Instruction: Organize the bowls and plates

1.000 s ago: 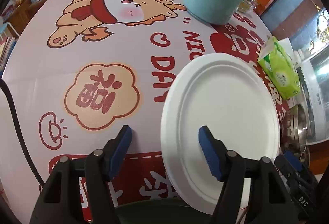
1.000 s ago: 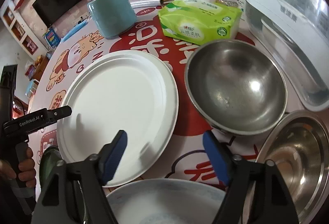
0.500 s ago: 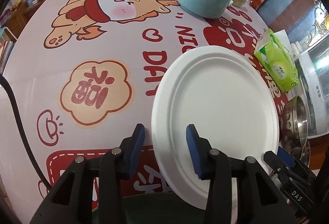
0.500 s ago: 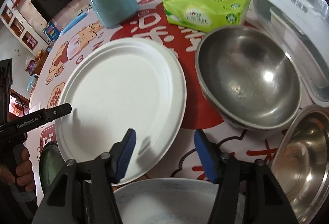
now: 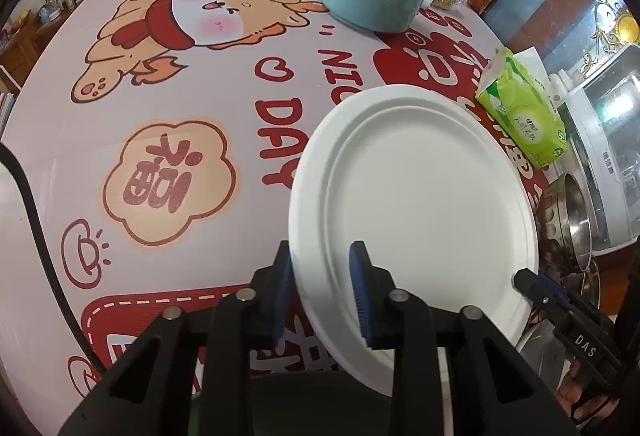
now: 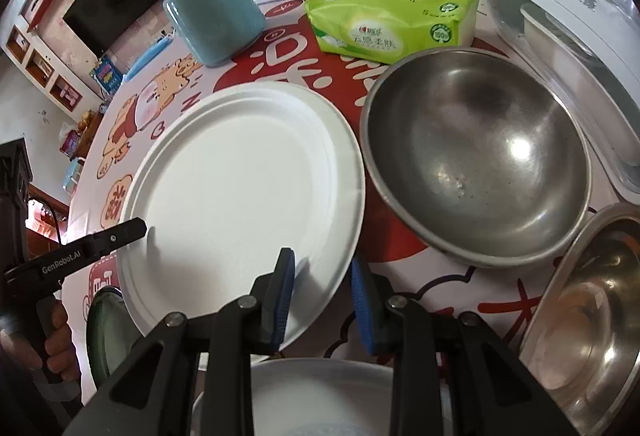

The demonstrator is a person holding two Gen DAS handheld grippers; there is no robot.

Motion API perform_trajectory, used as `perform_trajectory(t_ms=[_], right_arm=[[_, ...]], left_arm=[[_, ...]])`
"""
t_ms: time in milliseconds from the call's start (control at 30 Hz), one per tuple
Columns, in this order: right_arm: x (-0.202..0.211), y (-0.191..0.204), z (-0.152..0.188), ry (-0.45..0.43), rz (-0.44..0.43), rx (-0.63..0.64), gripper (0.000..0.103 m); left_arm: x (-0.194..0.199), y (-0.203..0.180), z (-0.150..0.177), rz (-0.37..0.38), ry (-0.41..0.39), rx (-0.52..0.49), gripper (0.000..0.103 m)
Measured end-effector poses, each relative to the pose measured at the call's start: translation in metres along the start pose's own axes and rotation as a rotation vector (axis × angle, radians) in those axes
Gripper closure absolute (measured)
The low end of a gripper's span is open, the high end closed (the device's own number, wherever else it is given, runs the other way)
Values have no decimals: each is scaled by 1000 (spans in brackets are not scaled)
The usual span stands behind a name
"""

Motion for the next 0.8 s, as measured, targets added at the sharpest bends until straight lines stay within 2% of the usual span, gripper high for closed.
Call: perform_trajectory(t_ms=[133, 433, 800], right_arm=[[9, 6, -3, -28, -23, 8, 75], [39, 23, -8, -82, -77, 33, 76], [104, 40, -4, -163, -141, 57, 76]], left_arm=[[11, -3, 0, -44, -22, -41, 78], [53, 1, 4, -63, -70, -11, 78], [134, -9, 30, -83, -139, 30, 78]])
Point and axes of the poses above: each gripper's, at about its wrist camera, not at the fingertips, and x roughly against the way its jaws point, y to its left, z to its underside, the point moved 5 cm from there along -x, roughly the way its jaws point, and after that the axes turned 4 degrees about -x, right-handed, at the moved point
